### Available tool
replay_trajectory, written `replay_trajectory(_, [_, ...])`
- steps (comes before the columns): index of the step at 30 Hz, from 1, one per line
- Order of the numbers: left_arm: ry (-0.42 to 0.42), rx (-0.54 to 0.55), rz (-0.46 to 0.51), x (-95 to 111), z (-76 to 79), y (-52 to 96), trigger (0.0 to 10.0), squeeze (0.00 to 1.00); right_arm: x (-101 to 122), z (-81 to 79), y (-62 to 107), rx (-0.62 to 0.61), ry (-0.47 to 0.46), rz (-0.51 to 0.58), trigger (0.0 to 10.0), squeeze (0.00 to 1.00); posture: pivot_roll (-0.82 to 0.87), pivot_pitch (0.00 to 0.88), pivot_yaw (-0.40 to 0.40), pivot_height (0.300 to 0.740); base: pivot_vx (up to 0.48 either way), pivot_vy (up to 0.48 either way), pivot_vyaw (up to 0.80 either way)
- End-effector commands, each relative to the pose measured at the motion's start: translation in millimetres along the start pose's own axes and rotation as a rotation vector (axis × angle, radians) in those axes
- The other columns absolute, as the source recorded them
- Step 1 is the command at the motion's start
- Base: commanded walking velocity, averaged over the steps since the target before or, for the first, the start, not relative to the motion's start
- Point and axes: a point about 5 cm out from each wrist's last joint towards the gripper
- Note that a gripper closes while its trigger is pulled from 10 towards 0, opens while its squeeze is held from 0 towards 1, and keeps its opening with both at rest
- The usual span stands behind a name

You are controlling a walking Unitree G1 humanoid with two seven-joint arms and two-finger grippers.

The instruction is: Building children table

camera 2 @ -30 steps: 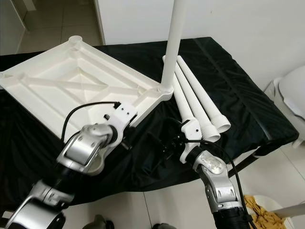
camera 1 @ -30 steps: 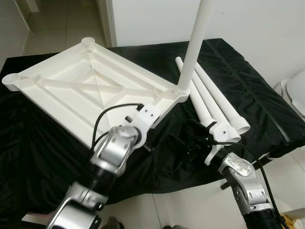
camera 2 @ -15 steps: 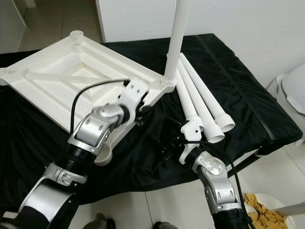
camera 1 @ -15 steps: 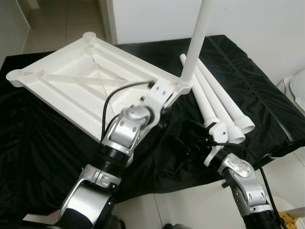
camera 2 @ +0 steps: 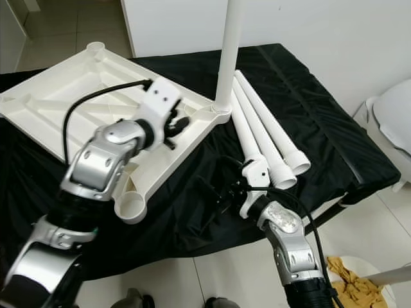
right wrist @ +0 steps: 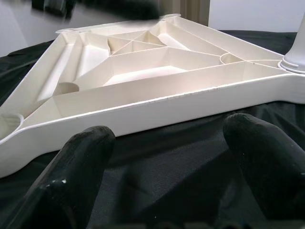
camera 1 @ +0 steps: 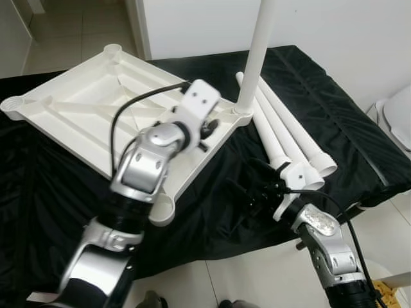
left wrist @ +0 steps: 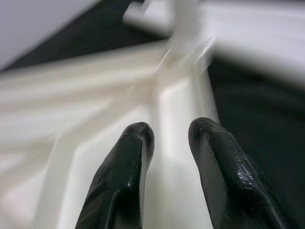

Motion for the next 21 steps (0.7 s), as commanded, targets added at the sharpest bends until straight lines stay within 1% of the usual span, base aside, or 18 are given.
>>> replay_trajectory(1, [-0.013,0.121,-0.115,-23.8,-17.6,5.2,10.0,0.0,-2.3,-1.0,0.0,0.004,-0.009,-0.016,10.0,0.0,-0.06,0.11,0.009,0.74,0.0,0.0,0.0])
replay_trajectory(2, [-0.033,0.156,-0.147,-30.4,-23.5,7.3,10.0,0.0,-2.4,-1.0,0.0,0.005,-0.009,-0.016,10.0,0.0,-0.06,0.11,0.009,0.74,0.0,0.0,0.0])
replay_trajectory(3, [-0.033,0.156,-0.147,-30.4,-23.5,7.3,10.0,0.0,-2.4,-1.0,0.0,0.005,-0.009,-0.016,10.0,0.0,-0.06,0.11,0.009,0.74,0.0,0.0,0.0])
replay_trajectory(4, [-0.084,0.232,-0.235,-46.1,-36.6,13.2,10.0,0.0,-2.4,-1.0,-0.1,0.006,-0.006,-0.016,10.0,0.0,-0.06,0.108,0.008,0.74,0.0,0.0,0.0])
replay_trajectory(5, [-0.084,0.232,-0.235,-46.1,-36.6,13.2,10.0,0.0,-2.4,-1.0,-0.1,0.006,-0.006,-0.016,10.0,0.0,-0.06,0.108,0.008,0.74,0.0,0.0,0.0])
replay_trajectory(7, [-0.127,0.289,-0.297,-57.2,-48.9,21.1,10.0,0.0,-2.0,-0.2,-0.5,0.008,-0.003,-0.017,10.0,0.0,-0.06,0.106,0.004,0.74,0.0,0.0,0.0])
replay_trajectory(9, [-0.136,0.307,-0.306,-58.6,-55.1,26.8,10.0,0.0,-1.8,0.9,-0.9,0.009,-0.001,-0.018,10.0,0.0,-0.05,0.101,0.0,0.74,0.0,0.0,0.0])
replay_trajectory(12, [-0.129,0.319,-0.298,-56.4,-59.5,32.2,10.0,0.0,-1.9,1.9,-1.4,0.011,0.002,-0.019,10.0,0.0,-0.05,0.097,-0.003,0.74,0.0,0.0,0.0])
replay_trajectory(15, [-0.143,0.324,-0.298,-55.4,-61.8,37.4,10.0,0.0,-2.0,2.5,-1.8,0.014,0.004,-0.021,10.0,0.0,-0.05,0.097,-0.004,0.74,0.0,0.0,0.0])
replay_trajectory(16, [-0.161,0.316,-0.31,-56.4,-62.0,41.1,10.0,0.0,-1.9,2.8,-1.9,0.014,0.005,-0.021,10.0,0.0,-0.05,0.096,-0.003,0.74,0.0,0.0,0.0])
replay_trajectory(17, [-0.191,0.284,-0.329,-59.1,-59.6,44.8,10.0,0.0,-1.9,3.4,-1.8,0.015,0.006,-0.022,10.0,0.0,-0.05,0.096,-0.005,0.74,0.0,0.0,0.0])
replay_trajectory(18, [-0.191,0.284,-0.329,-59.1,-59.6,44.8,10.0,0.0,-1.9,3.4,-1.8,0.015,0.006,-0.022,10.0,0.0,-0.05,0.096,-0.005,0.74,0.0,0.0,0.0])
replay_trajectory(20, [-0.221,0.235,-0.347,-62.6,-55.1,48.5,10.0,0.0,-2.0,4.0,-1.6,0.014,0.007,-0.022,10.0,0.0,-0.05,0.095,-0.008,0.74,0.0,0.0,0.0])
replay_trajectory(21, [-0.221,0.235,-0.347,-62.6,-55.1,48.5,10.0,0.0,-2.0,4.0,-1.6,0.014,0.007,-0.022,10.0,0.0,-0.05,0.095,-0.008,0.74,0.0,0.0,0.0])
Point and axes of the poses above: a point about 5 cm out from each wrist's last joint towards the gripper, its own y axis pointing back from the gripper into the wrist, its own x axis along the axis of the wrist's last joint, z = x × y, and after that the axes turned 6 degrees about -y, right-handed
